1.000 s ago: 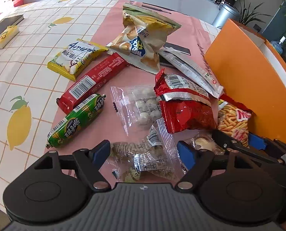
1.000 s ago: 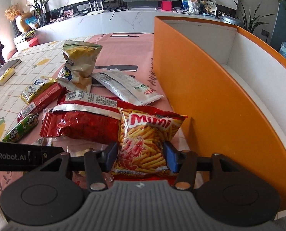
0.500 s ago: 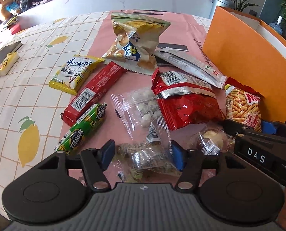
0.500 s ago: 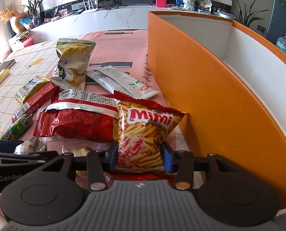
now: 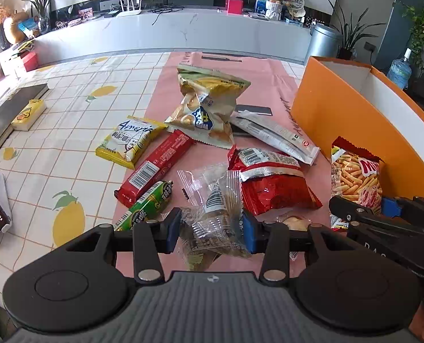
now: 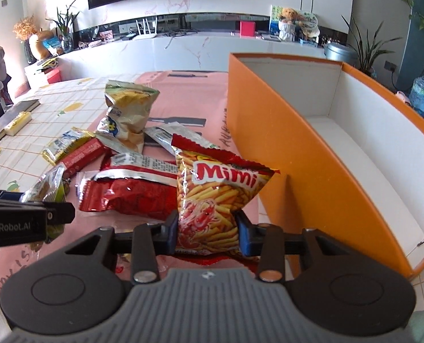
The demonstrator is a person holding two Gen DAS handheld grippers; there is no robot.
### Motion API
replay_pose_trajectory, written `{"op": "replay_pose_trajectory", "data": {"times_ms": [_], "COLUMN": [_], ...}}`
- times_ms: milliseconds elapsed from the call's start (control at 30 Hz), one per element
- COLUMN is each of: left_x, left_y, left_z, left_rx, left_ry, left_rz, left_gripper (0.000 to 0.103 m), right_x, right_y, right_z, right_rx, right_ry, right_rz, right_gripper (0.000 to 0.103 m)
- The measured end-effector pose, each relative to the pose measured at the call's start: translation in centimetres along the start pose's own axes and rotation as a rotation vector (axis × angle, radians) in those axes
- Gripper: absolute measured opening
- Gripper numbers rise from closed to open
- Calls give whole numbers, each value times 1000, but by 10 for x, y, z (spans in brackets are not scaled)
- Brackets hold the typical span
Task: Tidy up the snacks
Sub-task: 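Carry both bags into the orange box and open both tools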
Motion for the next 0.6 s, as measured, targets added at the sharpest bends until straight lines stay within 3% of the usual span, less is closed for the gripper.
{"op": "replay_pose_trajectory", "data": {"times_ms": [233,433,600], "left_x": [-22,-50,-76], "left_y": [-36,-66,-83], "left_z": [6,37,72], "left_rx": [16,81,142], "left_ry": [-10,51,117], "left_rz": [76,127,175], "left_gripper": [49,49,49], "right_x": [-24,-61,-86], "right_y": [-50,-91,-113], "right_z": [9,19,43], "right_rx": [-34,-43,-41], "right_ry": [26,-35,-37], "right_rz": [68,135,138], "right_gripper": [38,38,38]}}
Point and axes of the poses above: each gripper's, at about its wrist camera, not at the fingertips, and y roughly the way its jaws point, z to its right, x to its underside, the point moved 10 cm from there along y, roughly the way its jaws point, and after that the axes turned 6 degrees about z, right-handed, at the moved point
